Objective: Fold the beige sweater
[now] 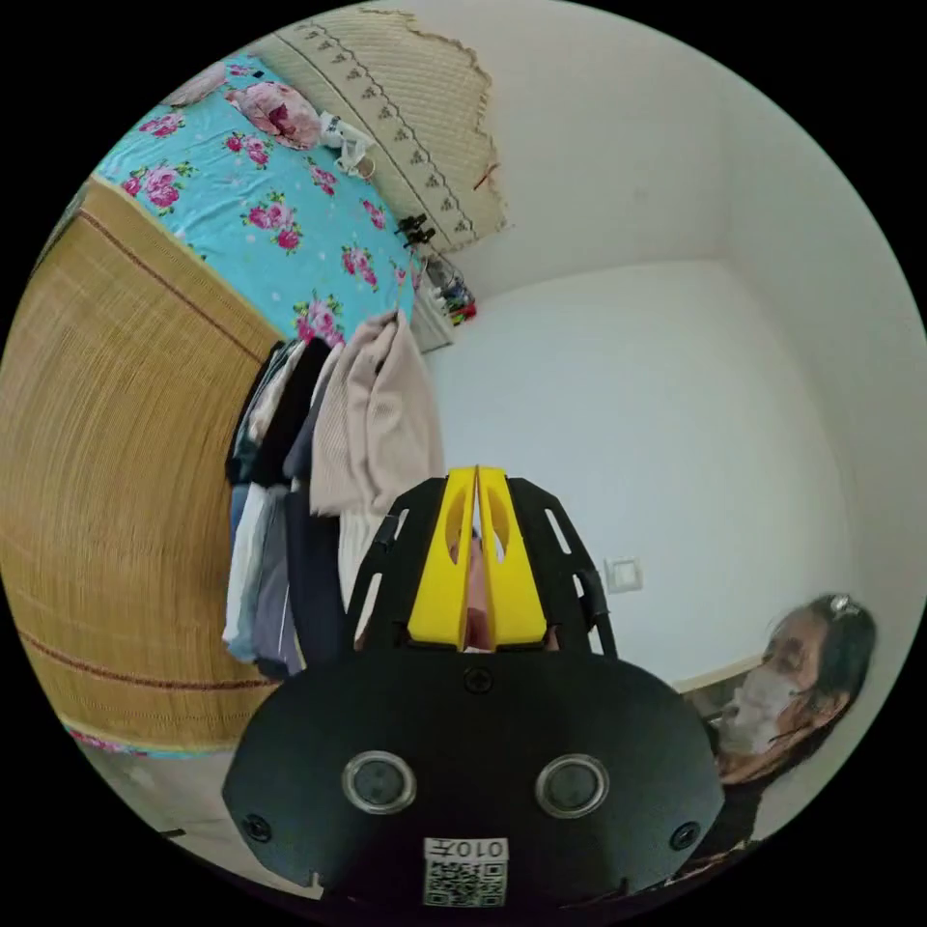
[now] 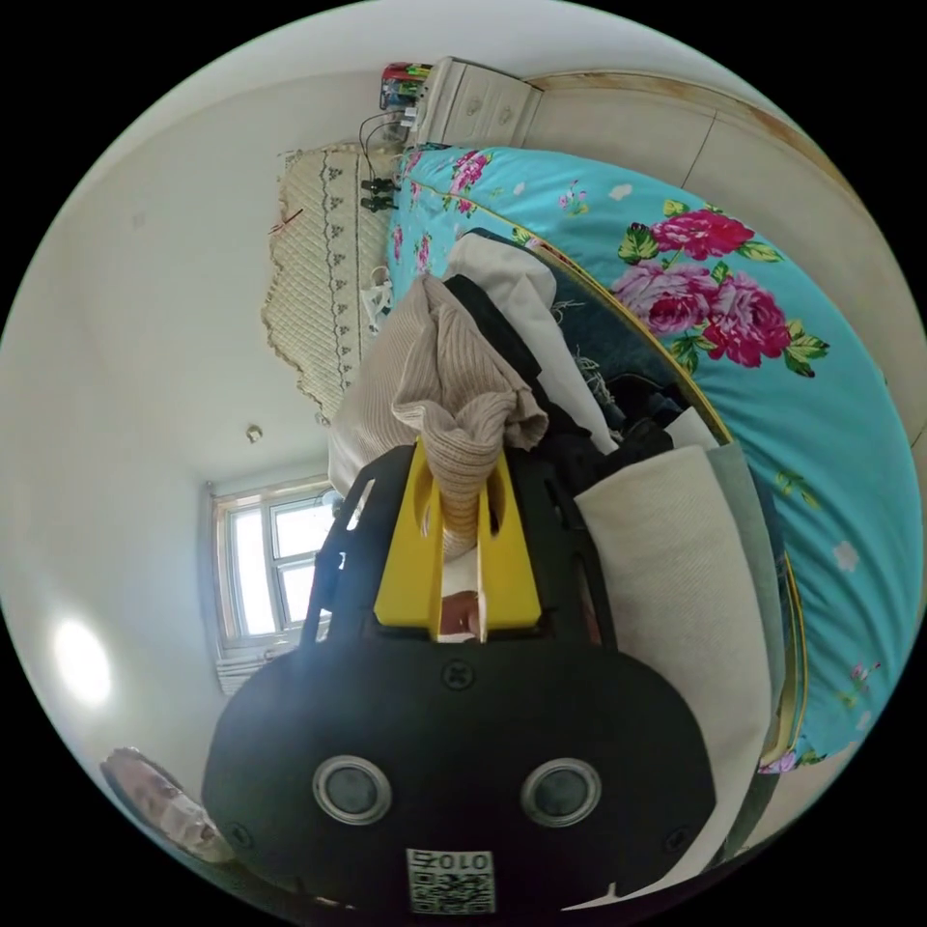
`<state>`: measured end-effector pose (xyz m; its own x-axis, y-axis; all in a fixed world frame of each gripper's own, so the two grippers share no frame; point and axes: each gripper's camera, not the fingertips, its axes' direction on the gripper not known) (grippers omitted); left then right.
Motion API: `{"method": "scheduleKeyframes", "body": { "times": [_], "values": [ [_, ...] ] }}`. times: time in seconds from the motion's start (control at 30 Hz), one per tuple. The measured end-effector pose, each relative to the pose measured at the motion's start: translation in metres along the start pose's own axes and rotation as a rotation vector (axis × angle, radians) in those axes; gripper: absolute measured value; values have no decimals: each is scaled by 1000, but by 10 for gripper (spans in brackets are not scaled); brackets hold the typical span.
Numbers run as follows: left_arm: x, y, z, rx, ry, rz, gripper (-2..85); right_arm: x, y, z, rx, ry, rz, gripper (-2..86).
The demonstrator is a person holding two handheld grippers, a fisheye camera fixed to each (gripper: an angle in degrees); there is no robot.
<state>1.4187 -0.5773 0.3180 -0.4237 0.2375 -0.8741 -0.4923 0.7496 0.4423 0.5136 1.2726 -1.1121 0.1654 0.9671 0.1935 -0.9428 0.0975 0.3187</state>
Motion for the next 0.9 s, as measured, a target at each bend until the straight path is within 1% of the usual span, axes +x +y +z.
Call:
{"method": "scheduleKeyframes", "body": {
  "times": [0.07,0.17,0.3,0.4,0.43,0.47,0.5,0.53,0.63,0.67,0.7,0.87,0.9],
  "values": [
    [-1,64,0,71,44,37,-2,11,0,-1,17,-17,2,69],
    [0,111,31,78,107,18,-2,22,-2,0,14,-7,2,71],
    [14,142,87,16,104,-9,-2,40,-8,-3,3,-9,13,70],
    [33,155,123,77,-101,85,-2,58,-15,-5,-8,-44,30,71],
    [31,156,143,43,-217,80,-2,64,-17,-6,-17,-61,35,71],
    [22,158,161,4,-299,32,-3,67,-18,-7,-22,-66,34,71],
    [17,159,168,-4,-311,19,-3,72,-19,-9,-31,-72,32,72],
    [7,164,175,11,-312,7,-3,76,-20,-10,-38,-74,31,72],
    [-13,177,167,122,-202,-65,-3,86,-24,-14,-78,-115,54,72],
    [-15,180,167,128,-233,-59,-3,88,-25,-14,-96,-131,55,72],
    [-16,182,167,126,-246,-58,-3,92,-27,-15,-146,-155,48,73],
    [-31,199,160,159,-143,-99,-4,90,-47,-29,-375,-166,-62,79],
    [-31,201,159,161,-137,-98,-4,92,-53,-30,-453,-175,-83,81]
  ]
}}
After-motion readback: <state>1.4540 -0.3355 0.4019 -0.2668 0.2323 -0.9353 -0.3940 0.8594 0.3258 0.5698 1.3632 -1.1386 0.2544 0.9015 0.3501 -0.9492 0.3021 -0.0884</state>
